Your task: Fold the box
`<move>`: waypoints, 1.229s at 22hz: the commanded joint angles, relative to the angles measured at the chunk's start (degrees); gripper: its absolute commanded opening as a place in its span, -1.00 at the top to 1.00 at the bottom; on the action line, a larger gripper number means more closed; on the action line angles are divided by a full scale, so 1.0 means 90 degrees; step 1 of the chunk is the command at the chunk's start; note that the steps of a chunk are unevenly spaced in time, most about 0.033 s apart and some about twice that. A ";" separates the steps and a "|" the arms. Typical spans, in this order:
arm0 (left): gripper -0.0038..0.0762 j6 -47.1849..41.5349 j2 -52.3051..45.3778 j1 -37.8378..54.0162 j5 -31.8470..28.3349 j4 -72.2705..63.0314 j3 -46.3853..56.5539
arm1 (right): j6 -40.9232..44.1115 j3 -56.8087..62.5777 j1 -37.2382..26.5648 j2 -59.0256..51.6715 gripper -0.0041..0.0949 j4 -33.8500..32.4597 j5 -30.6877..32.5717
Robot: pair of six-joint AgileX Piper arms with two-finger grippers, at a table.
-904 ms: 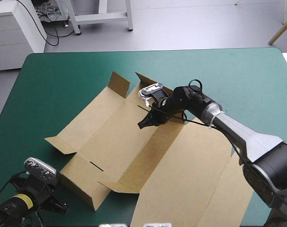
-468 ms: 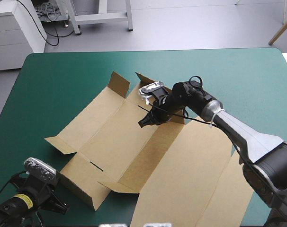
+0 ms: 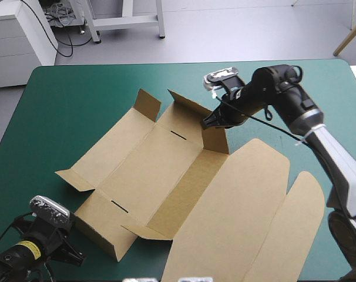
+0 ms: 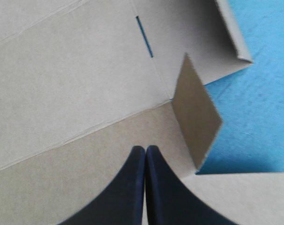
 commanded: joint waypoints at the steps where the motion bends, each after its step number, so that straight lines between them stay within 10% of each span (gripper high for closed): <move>1: 0.93 -0.0010 0.0050 -0.0007 -0.0324 -0.0023 -0.0193 | -0.0019 -0.0232 -0.0302 -0.0783 0.96 0.0057 -0.0072; 27: 0.93 -0.0009 0.0050 -0.0007 -0.0324 -0.0023 -0.0193 | -0.0196 0.0460 -0.0409 -0.1535 0.96 -0.0282 -0.0084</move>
